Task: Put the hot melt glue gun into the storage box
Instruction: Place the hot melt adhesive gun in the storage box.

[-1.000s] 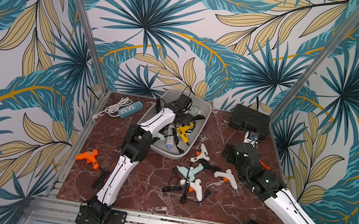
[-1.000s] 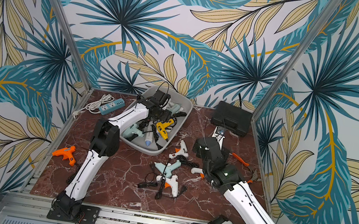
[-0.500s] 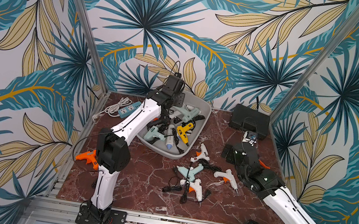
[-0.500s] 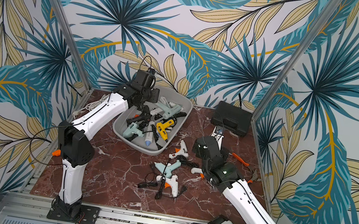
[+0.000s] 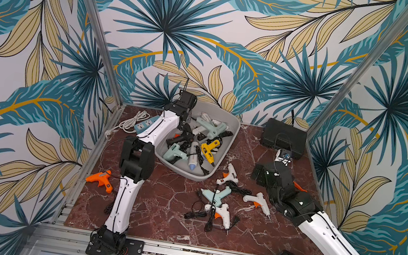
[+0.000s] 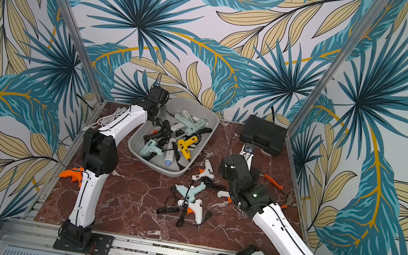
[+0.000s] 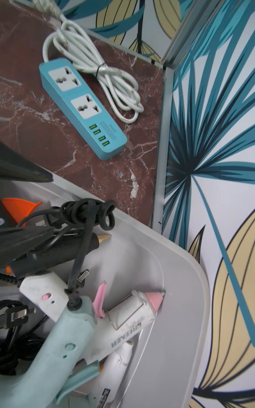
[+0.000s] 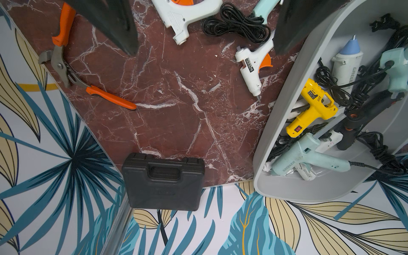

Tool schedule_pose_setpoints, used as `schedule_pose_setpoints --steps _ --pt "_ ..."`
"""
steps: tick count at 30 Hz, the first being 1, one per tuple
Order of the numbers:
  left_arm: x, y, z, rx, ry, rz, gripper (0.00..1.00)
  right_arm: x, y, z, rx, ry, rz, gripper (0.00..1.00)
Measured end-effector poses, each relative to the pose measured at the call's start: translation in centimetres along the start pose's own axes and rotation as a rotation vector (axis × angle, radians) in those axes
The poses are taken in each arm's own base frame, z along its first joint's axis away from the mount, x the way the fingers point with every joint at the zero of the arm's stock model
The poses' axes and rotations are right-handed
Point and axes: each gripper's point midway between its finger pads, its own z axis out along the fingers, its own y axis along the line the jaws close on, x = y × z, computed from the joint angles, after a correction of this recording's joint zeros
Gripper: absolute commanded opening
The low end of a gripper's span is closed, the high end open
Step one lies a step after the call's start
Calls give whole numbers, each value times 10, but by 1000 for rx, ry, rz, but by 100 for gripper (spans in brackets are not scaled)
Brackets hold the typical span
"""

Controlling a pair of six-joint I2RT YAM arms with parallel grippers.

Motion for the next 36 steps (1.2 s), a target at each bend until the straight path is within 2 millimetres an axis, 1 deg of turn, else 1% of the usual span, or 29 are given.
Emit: schedule_pose_setpoints --steps 1,3,8,12,18,22,26,28,31,33,36 --pt "0 -2 3 6 1 2 45 0 0 0 0 0 0 99" --pt "0 -8 9 24 4 16 53 0 0 0 0 1 -1 99" --pt "-6 -23 19 82 -10 27 61 2 -1 0 3 6 -1 99" --pt "-9 -35 29 134 -19 41 71 3 -2 0 7 13 0 99" --pt "-7 -52 43 223 -19 44 71 4 -3 0 10 18 -1 99" --pt "8 -66 55 305 23 49 71 5 -3 0 11 19 -2 99" --pt "25 -77 63 363 68 57 75 5 -3 0 11 19 1 99" --pt "32 -81 67 383 86 62 75 5 -3 0 11 19 5 99" --pt "38 -83 67 399 107 69 75 5 -3 0 11 19 13 99" --pt "38 -84 65 405 109 68 75 5 -3 0 12 20 24 99" --pt "38 -81 54 411 126 56 76 8 -5 0 23 27 44 99"
